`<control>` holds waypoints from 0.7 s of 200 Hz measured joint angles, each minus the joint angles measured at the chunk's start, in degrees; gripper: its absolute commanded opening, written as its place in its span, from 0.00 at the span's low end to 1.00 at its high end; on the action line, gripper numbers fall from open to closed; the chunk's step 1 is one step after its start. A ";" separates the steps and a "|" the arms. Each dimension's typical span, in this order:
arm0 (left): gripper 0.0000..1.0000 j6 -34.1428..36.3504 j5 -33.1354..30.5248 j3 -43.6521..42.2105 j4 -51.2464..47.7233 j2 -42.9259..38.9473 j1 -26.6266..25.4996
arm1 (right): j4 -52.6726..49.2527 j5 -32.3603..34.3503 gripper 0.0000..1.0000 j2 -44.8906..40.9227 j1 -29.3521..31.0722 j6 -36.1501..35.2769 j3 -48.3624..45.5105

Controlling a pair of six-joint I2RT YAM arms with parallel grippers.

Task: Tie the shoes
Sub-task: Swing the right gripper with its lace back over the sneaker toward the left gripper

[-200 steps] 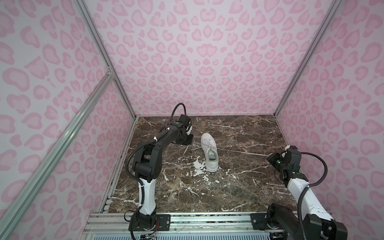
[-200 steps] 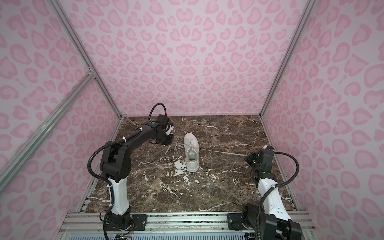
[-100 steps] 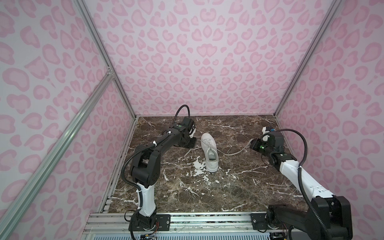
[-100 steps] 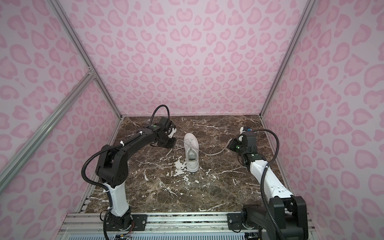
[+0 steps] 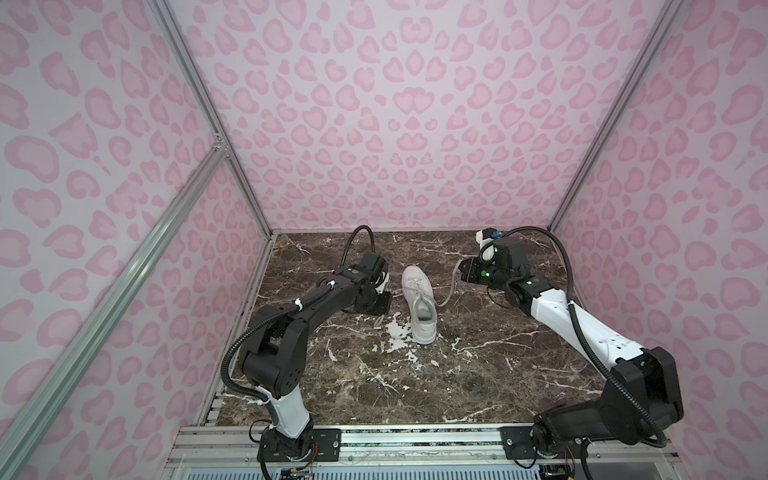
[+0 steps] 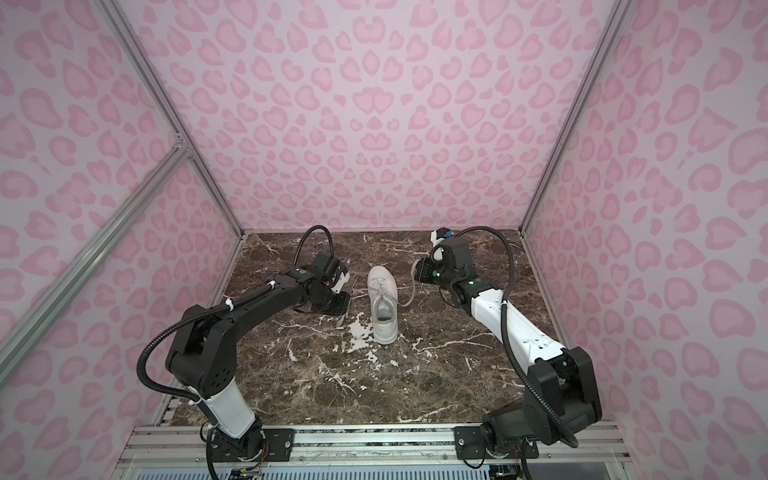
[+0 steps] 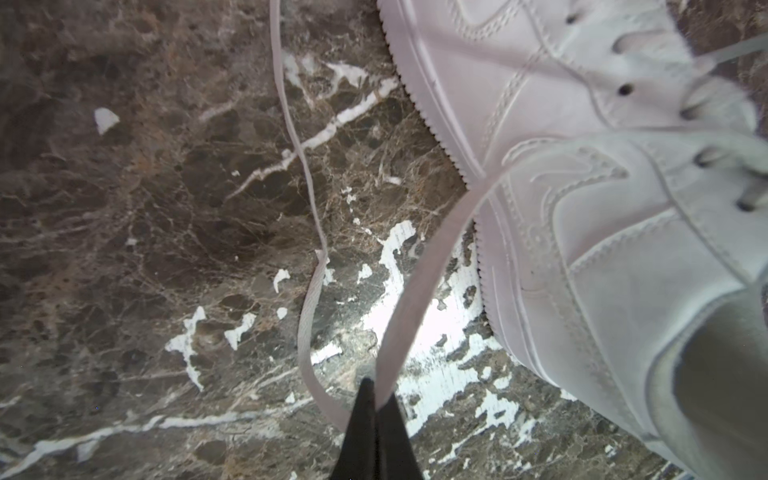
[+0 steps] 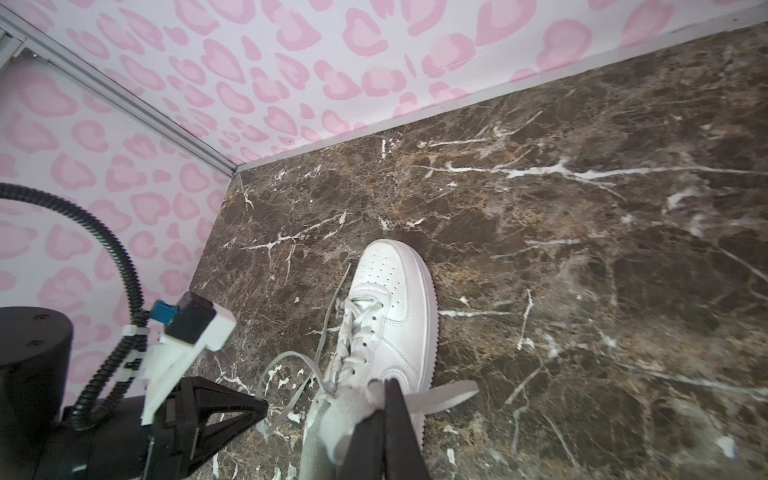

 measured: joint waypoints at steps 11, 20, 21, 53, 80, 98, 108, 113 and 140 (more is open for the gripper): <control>0.03 -0.59 0.26 -0.63 1.42 0.00 0.00 | -0.46 -0.13 0.00 0.87 1.75 0.02 1.77; 0.03 -1.53 0.52 -1.42 2.91 0.00 0.04 | -0.70 -0.26 0.00 1.53 3.13 0.02 3.28; 0.03 -1.53 0.57 -1.49 3.02 0.00 0.07 | -0.72 -0.26 0.00 1.60 3.23 0.04 3.39; 0.03 -4.66 2.95 -5.31 8.31 0.00 0.11 | -1.79 -0.46 0.00 3.65 6.82 0.26 8.20; 0.03 -7.06 5.14 -8.26 11.65 -0.26 0.09 | -2.64 -0.46 0.00 5.53 9.20 0.55 11.72; 0.03 -7.93 6.05 -9.44 12.96 -1.18 0.11 | -3.13 -0.63 0.00 6.93 10.75 0.74 13.44; 0.03 -8.57 6.23 -10.10 13.51 -1.90 0.09 | -3.39 -0.66 0.00 7.85 11.54 1.18 14.43; 0.03 -8.85 6.25 -10.45 13.75 -2.25 0.09 | -3.58 -0.66 0.00 8.33 11.93 1.31 14.93; 0.03 -9.05 6.69 -11.85 14.23 -3.43 0.09 | -4.46 -0.68 0.00 10.69 13.97 1.33 18.01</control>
